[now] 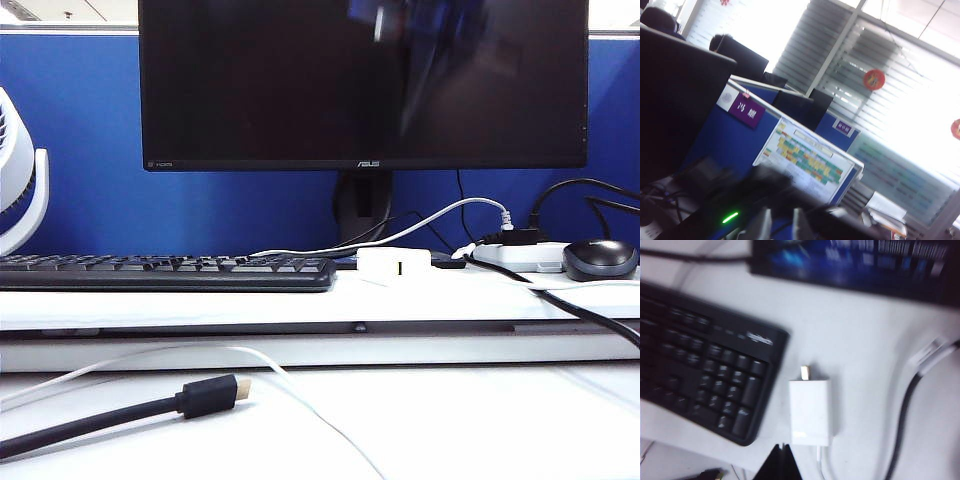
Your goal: Pick up the Type-C charging cable and the charging base, insert one end of the Type-C charger into the corresponding slot on the base, and finally place the plugged-in charger back on the table.
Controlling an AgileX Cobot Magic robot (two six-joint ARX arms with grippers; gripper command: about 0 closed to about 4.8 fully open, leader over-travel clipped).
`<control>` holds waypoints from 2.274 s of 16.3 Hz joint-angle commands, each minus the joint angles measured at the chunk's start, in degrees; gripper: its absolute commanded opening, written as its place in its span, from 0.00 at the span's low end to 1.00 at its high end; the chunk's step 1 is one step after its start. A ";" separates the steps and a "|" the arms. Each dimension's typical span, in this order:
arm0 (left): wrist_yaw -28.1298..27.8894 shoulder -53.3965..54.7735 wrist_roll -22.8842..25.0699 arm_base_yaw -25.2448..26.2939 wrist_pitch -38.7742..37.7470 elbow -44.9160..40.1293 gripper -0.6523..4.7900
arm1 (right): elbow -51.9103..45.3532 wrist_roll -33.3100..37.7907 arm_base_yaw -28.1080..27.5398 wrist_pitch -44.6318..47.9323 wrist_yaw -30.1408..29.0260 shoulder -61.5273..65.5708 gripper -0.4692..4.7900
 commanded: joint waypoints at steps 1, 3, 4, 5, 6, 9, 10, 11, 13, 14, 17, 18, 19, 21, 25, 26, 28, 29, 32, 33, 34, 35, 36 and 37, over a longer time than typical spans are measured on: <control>-2.25 -4.09 6.16 0.00 -2.29 0.20 0.26 | 0.24 -9.29 0.22 0.33 0.00 -11.17 0.07; -6.43 -7.56 13.64 0.00 -7.41 0.20 0.26 | 0.24 -10.19 0.22 0.76 0.04 -20.87 0.08; -8.09 -8.87 15.69 0.00 -9.66 0.20 0.26 | 0.22 -11.28 0.22 1.16 0.11 -23.89 0.08; -11.04 -11.04 17.86 0.00 -13.49 0.20 0.26 | 0.15 -13.79 0.22 1.51 0.68 -28.39 0.08; -14.67 -15.10 22.69 0.00 -20.00 0.17 0.26 | -0.52 -16.76 0.20 1.27 2.27 -34.05 0.08; -23.69 -24.79 25.11 0.00 -32.54 0.13 0.26 | -12.39 -17.40 0.20 9.53 2.58 -46.73 0.08; -27.10 -27.91 26.45 0.00 -36.41 0.11 0.26 | -19.54 -17.40 0.20 15.39 2.56 -51.06 0.08; -29.51 -30.16 27.80 0.00 -39.23 0.04 0.26 | -25.62 -17.38 0.20 20.39 2.58 -54.18 0.08; -33.70 -35.12 28.96 0.00 -46.18 0.04 0.26 | -43.98 -16.85 0.20 35.23 2.60 -62.55 0.08; -35.80 -37.53 29.73 0.00 -49.59 0.00 0.26 | -56.02 -16.28 0.20 44.28 3.21 -67.41 0.08; -36.83 -41.81 30.27 0.00 -51.28 -3.17 0.26 | -77.83 -15.45 0.20 57.88 7.26 -75.36 0.08; -38.05 -43.41 30.64 0.00 -51.30 -5.46 0.26 | -84.26 -15.43 0.20 60.74 8.48 -77.81 0.08; -39.04 -44.89 30.60 0.02 -51.25 -7.82 0.26 | -88.91 -15.02 0.17 62.01 10.01 -80.04 0.08; -40.26 -47.78 30.60 0.02 -48.54 -14.99 0.26 | -97.04 -13.92 0.20 62.75 13.99 -85.18 0.08; -40.09 -49.22 30.62 0.04 -34.05 -33.75 0.26 | -106.36 -13.94 0.17 60.30 17.27 -94.16 0.08; -40.09 -49.22 30.58 0.04 -27.98 -39.15 0.26 | -107.60 -13.94 0.17 58.42 18.60 -95.71 0.08; -40.11 -49.18 28.28 0.04 -14.51 -49.48 0.26 | -108.56 -13.75 0.17 53.66 20.65 -98.09 0.08; -40.11 -48.98 27.93 0.04 -7.15 -54.82 0.26 | -108.96 -13.77 0.20 53.64 20.55 -98.73 0.08; -43.08 -48.92 28.04 0.04 5.81 -67.38 0.26 | -108.98 -13.77 0.22 53.68 20.57 -98.92 0.08; -44.65 -48.92 28.00 0.04 6.54 -75.03 0.26 | -108.98 -13.77 0.22 53.68 20.59 -98.92 0.08; -45.68 -48.92 28.00 0.04 6.49 -77.70 0.26 | -108.98 -13.77 0.22 53.68 20.59 -98.95 0.08; -47.63 -49.00 28.02 0.04 6.56 -80.39 0.26 | -108.98 -13.77 0.22 53.68 20.59 -98.92 0.08; -48.76 -49.00 28.61 0.07 7.08 -82.12 0.26 | -108.98 -13.77 0.22 53.68 20.59 -98.92 0.08; -49.13 -49.00 29.44 0.07 7.91 -83.01 0.26 | -108.98 -13.77 0.22 53.68 20.61 -98.92 0.08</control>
